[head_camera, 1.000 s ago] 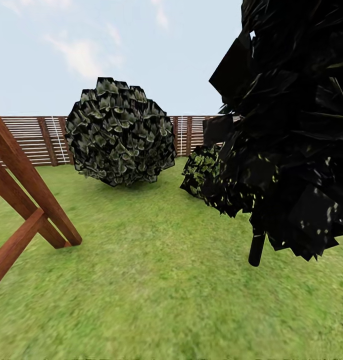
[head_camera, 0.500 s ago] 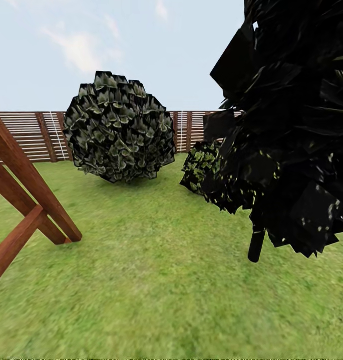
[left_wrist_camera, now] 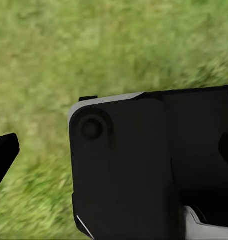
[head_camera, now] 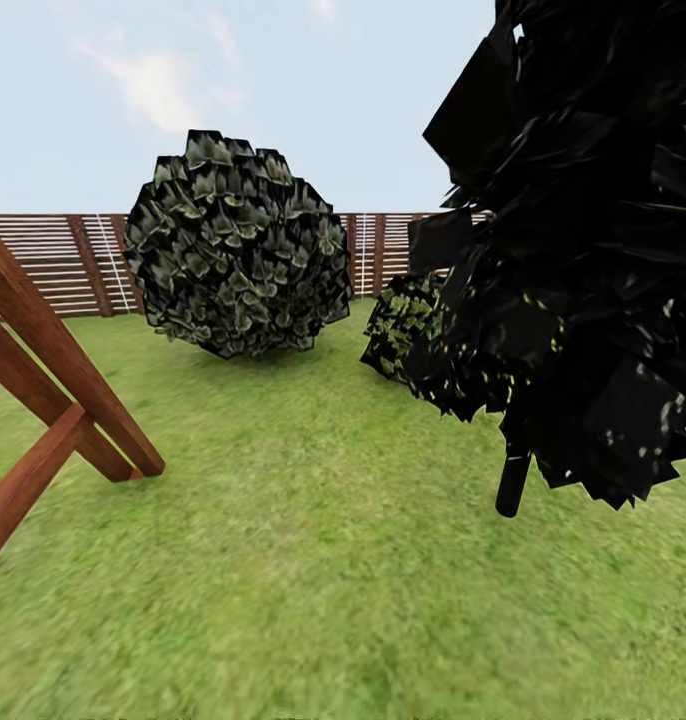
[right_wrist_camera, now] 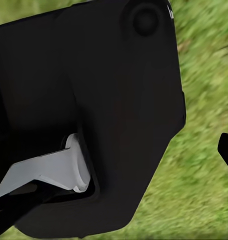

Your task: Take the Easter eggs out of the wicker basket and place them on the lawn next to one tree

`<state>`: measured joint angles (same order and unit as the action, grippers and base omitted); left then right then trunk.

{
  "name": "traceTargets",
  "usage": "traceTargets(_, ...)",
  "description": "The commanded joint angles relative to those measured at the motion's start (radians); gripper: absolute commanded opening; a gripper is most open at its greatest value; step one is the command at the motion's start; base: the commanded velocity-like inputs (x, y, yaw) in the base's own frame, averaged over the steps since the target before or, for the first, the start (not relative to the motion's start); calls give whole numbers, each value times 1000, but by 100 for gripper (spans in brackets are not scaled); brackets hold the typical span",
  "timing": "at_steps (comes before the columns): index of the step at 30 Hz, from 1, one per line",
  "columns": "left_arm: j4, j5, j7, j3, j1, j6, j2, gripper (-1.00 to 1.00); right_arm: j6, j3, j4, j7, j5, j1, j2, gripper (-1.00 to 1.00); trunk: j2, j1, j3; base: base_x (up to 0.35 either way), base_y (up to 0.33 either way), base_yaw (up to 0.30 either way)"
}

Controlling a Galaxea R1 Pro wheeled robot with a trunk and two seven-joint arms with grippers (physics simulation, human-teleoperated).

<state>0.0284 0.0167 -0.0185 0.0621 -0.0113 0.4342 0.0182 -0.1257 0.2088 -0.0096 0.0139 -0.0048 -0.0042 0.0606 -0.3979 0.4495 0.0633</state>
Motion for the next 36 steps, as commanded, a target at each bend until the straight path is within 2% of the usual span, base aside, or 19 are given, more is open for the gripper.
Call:
traceTargets(1,-1,2,2,5,-1,4,0,100,-3,6,0,1,0,0,0,100,-2,1,4,0,0,0)
traceTargets(18,-1,2,2,6,0,4,0,100,-3,5,0,1,0,0,1,100,-2,1,32,-19,0,0)
traceTargets(36,-1,2,2,7,1,4,0,100,-3,4,0,1,0,0,1,100,-2,1,62,-299,0,0)
